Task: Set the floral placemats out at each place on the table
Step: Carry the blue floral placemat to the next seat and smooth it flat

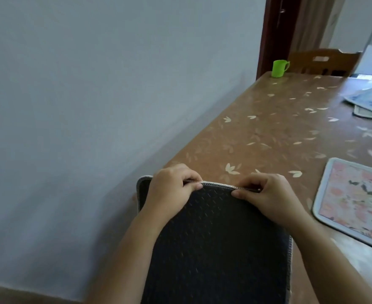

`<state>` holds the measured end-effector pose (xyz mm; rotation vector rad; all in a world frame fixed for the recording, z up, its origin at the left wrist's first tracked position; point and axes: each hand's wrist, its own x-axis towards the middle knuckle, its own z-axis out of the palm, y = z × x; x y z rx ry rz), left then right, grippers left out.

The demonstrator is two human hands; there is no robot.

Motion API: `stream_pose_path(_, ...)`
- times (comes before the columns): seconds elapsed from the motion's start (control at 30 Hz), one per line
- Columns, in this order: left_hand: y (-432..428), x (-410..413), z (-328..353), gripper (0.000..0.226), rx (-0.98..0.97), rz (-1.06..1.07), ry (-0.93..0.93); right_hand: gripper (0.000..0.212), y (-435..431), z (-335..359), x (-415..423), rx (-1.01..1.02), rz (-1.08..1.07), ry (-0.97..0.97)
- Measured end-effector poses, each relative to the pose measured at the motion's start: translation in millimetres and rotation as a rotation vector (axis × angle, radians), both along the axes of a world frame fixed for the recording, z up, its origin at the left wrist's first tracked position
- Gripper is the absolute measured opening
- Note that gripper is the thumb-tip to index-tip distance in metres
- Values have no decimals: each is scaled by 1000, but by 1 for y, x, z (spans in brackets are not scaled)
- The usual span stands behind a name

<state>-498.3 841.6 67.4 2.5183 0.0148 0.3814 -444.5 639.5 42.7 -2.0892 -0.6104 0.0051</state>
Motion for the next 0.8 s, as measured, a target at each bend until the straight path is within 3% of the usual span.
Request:
stream_pose_path(0.27, -15, 94, 9, 10, -41, -177, -31, 21, -20, 15, 60, -52, -203, -17)
stream_pose_path(0.53, -40, 173, -8, 6, -93, -289, -319, 12, -28, 8, 108, 28, -582, -239)
stream_pose_path(0.63, -38, 181, -62, 12, -208, -313, -225, 12, -23, -38, 101, 30, -628, -158)
stream_pose_path(0.8, -27, 162, -162, 9, -151, -426, 37, 7, -17, -130, 72, -133, -624, 155)
